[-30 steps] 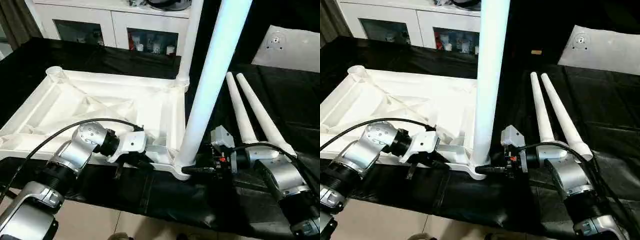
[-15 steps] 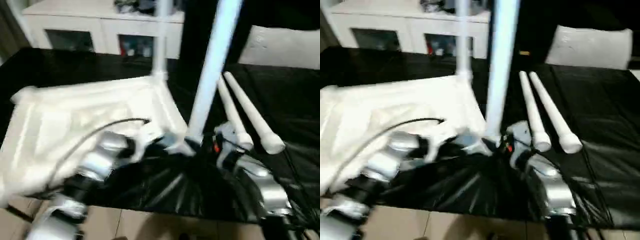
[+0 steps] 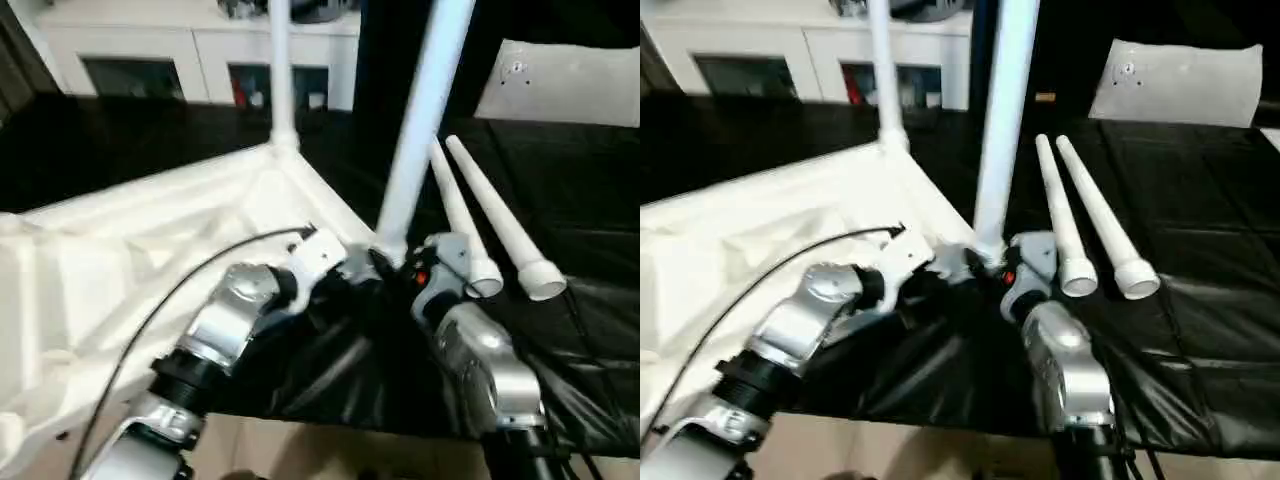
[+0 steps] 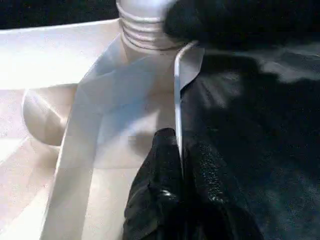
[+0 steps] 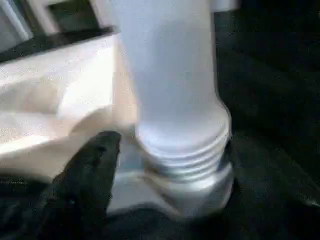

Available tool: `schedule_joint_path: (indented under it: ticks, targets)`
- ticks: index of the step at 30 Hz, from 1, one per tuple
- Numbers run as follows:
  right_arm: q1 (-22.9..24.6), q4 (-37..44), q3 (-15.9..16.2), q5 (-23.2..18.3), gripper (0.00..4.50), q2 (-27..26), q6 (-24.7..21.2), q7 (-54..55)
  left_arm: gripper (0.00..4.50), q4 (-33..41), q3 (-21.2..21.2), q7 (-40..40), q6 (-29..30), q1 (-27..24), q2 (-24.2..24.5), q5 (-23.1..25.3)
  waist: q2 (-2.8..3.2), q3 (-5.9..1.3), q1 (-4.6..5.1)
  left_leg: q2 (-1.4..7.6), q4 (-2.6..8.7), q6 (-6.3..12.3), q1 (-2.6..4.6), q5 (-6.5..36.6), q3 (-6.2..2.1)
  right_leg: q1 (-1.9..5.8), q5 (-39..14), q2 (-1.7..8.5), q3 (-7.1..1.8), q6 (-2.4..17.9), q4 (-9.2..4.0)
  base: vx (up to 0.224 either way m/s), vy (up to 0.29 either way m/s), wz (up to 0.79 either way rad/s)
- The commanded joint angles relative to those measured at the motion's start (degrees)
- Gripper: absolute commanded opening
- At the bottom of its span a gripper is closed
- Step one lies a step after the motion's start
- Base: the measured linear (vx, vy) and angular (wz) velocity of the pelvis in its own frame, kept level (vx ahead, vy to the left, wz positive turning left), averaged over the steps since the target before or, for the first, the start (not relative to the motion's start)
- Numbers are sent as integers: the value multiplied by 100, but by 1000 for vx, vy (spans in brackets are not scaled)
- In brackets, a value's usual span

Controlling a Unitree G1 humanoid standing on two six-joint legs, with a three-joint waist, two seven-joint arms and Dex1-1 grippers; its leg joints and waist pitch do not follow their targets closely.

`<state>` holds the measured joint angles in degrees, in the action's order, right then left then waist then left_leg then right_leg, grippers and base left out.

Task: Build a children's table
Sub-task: Rotate leg to tighten

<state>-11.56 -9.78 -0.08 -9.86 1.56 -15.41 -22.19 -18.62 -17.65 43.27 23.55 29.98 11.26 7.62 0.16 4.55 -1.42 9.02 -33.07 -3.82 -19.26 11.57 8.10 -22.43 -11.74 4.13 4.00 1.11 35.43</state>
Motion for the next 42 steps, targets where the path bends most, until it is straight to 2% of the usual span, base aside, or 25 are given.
schedule_joint_path:
  ticks: [1, 2, 3, 4, 5, 6, 8, 10, 11, 13, 15, 19, 23, 24, 27, 28, 29, 35, 42]
  targets:
    - [141, 68, 252, -143, 393, 136, 0, -496, 0, -48, 31, 208, -294, -116, 182, -50, -51, -285, -7, 309, 417, 372, -143, 1215, -73, 273, -2101, 449, -350, 814, -641, 0, 0, 0]
    - [198, 164, 192, -174, 409, 308, 76, -699, 0, -38, 36, 380, -404, -163, 333, -70, -64, -286, -18, 300, 420, 411, -161, 1121, -79, 302, -2016, 446, -347, 799, -637, 0, 0, 0]
    - [210, 191, 181, -181, 426, 362, 89, -740, 0, -31, 37, 422, -429, -174, 369, -70, -47, -297, -14, 306, 414, 467, -176, 933, -63, 302, -1746, 438, -351, 857, -613, 0, 0, 0]
    - [244, 273, 151, -236, 426, 516, 130, -928, 0, -24, 36, 576, -490, -208, 490, -91, -34, -330, -15, 321, 388, 519, -174, 712, -52, 313, -1348, 436, -352, 967, -577, 0, 0, 0]
    - [263, 321, 135, -272, 426, 603, 155, -1042, 0, -20, 34, 666, -521, -227, 561, -105, -34, -330, -15, 321, 388, 519, -174, 712, -52, 313, -1348, 436, -352, 967, -577, 0, 0, 0]
    - [278, 360, 117, -310, 435, 692, 183, -1162, 0, -17, 10, 764, -590, -243, 628, -131, -37, -375, -14, 334, 347, 612, -193, 345, -29, 331, -613, 416, -346, 1146, -504, 0, 0, 0]
    - [279, 433, 96, -358, 443, 905, 232, -1443, 0, 10, -65, 1051, -777, -285, 790, -206, -58, -375, -23, 314, 322, 700, -210, 211, -8, 338, -308, 402, -334, 1241, -483, 0, 0, 0]
    - [258, 528, 106, -453, 443, 1269, 311, -1943, 0, 8, -207, 1542, -1103, -333, 1062, -298, -68, -359, -46, 323, 322, 725, -189, 334, 9, 336, -514, 395, -325, 1242, -505, 0, 0, 0]
    - [258, 528, 106, -453, 443, 1269, 311, -1943, 0, 8, -207, 1542, -1103, -333, 1062, -298, -59, -359, -54, 330, 323, 710, -183, 349, 12, 338, -576, 396, -329, 1235, -500, 0, 0, 0]
    - [215, 550, 161, -561, 443, 1555, 277, -2388, 0, -100, -360, 1818, -1392, -309, 1237, -253, -76, -360, -60, 346, 329, 690, -163, 458, 16, 321, -778, 385, -325, 1203, -516, 0, 0, 0]
    - [150, 555, 235, -648, 443, 1831, 229, -2852, 0, -210, -459, 2098, -1604, -281, 1358, -248, -65, -354, -73, 356, 336, 649, -145, 577, 16, 317, -990, 392, -322, 1196, -536, 0, 0, 0]
    - [-62, 490, 413, -673, 443, 2171, 205, -3424, 0, -223, -576, 2685, -1913, -214, 1483, -408, -90, -364, -85, 360, 329, 613, -148, 571, 20, 321, -1060, 405, -333, 1199, -523, 0, 0, 0]
    - [-313, 315, 610, -664, 443, 2377, 231, -3939, 0, -311, -714, 3121, -2143, -68, 1575, -454, -89, -369, -137, 376, 319, 595, -113, 502, 35, 294, -961, 400, -338, 1256, -501, 0, 0, 0]
    - [-358, 274, 627, -676, 417, 2392, 225, -4017, 0, -338, -741, 3175, -2190, -35, 1586, -443, -99, -378, -165, 381, 314, 596, -108, 485, 40, 297, -903, 407, -342, 1281, -491, 0, 0, 0]
    - [-517, 122, 695, -674, 404, 2429, 283, -4227, 0, -424, -845, 3410, -2373, 71, 1621, -424, -106, -393, -210, 379, 303, 614, -116, 345, 38, 307, -627, 408, -336, 1359, -448, 0, 0, 0]
    - [-569, 80, 731, -706, 379, 2454, 276, -4340, 0, -470, -869, 3486, -2447, 103, 1625, -414, -105, -391, -210, 385, 306, 611, -113, 336, 40, 308, -592, 408, -337, 1365, -444, 0, 0, 0]
    - [-580, 71, 740, -714, 379, 2460, 274, -4367, 0, -480, -874, 3502, -2463, 109, 1625, -410, -112, -397, -223, 382, 299, 620, -113, 333, 41, 317, -556, 412, -333, 1375, -437, 0, 0, 0]
    - [-707, 24, 906, -865, 335, 2563, 98, -4849, 0, -590, -968, 3742, -2637, 202, 1643, -369, -127, -396, -244, 388, 290, 642, -126, 289, 45, 329, -506, 418, -329, 1390, -424, 0, 0, 0]
    - [-758, -75, 1005, -908, 273, 2645, 14, -5194, 0, -759, -988, 3843, -2795, 265, 1642, -372, -137, -390, -259, 380, 288, 599, -126, 331, 49, 328, -677, 413, -322, 1341, -439, 0, 0, 0]
